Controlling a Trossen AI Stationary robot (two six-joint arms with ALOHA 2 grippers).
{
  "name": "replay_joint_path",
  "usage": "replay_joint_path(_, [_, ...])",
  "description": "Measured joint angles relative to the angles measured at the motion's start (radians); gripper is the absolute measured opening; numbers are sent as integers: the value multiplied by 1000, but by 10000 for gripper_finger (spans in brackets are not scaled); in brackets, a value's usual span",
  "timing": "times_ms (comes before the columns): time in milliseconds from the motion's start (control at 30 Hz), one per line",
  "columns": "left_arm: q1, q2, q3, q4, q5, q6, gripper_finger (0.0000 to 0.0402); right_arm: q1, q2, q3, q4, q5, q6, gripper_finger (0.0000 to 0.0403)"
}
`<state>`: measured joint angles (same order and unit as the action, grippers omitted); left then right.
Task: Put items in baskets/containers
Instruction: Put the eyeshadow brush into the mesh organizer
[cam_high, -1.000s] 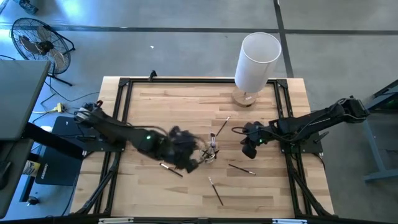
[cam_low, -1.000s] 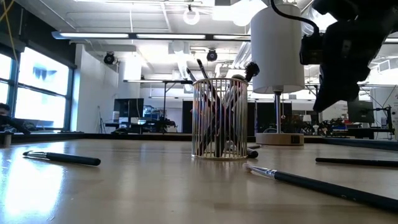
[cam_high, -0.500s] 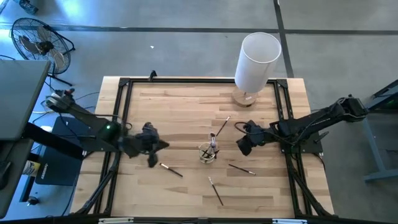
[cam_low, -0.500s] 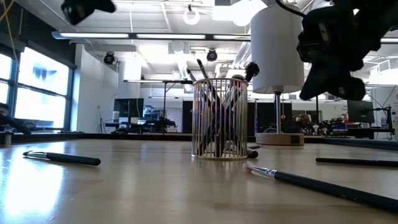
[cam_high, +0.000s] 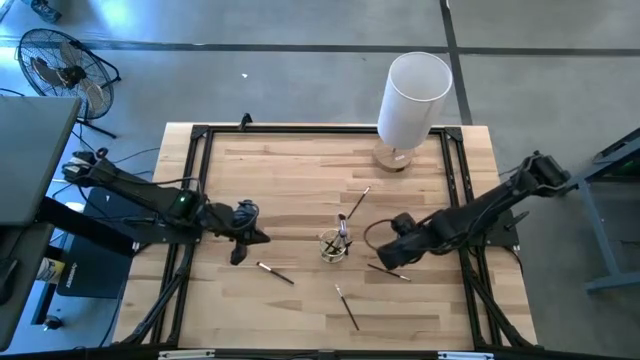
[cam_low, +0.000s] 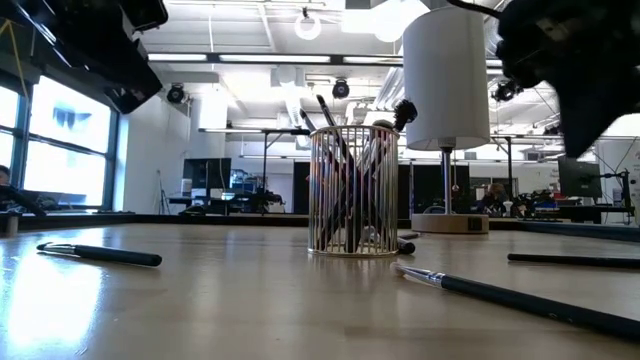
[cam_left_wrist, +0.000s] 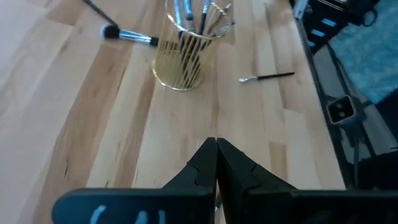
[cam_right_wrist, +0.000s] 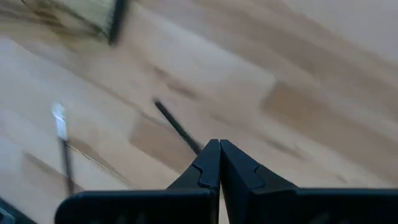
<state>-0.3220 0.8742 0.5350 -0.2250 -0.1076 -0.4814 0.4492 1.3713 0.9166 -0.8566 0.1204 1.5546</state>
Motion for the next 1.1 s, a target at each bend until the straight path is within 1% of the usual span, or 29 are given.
replay_joint_path(133, [17,0,0,1,24,29,0,45,62,58,-78,-90,-12,1])
replay_joint_path(233, [16,0,0,15,28,33,0,90,84,45,-80,-150,-18,8])
replay_joint_path(333, [16,0,0,44,61,33,0,141,88,19,-80,-181,-45,21])
replay_joint_path(467, [16,0,0,69,72,24,0,206,82,-11,-49,-144,-122,47])
replay_joint_path(600, [15,0,0,78,46,-21,0,258,85,-16,-28,-62,-258,77])
replay_joint_path(667, [14,0,0,83,39,-27,0,279,90,-16,-26,-39,-327,90])
replay_joint_path(733, [14,0,0,98,30,-28,0,297,100,-16,-29,-33,-375,103])
replay_joint_path(900, [14,0,0,118,-14,-51,0,338,152,-16,-35,1,-429,124])
replay_joint_path(1100, [14,0,0,119,-26,-102,0,353,230,-16,5,-23,-479,129])
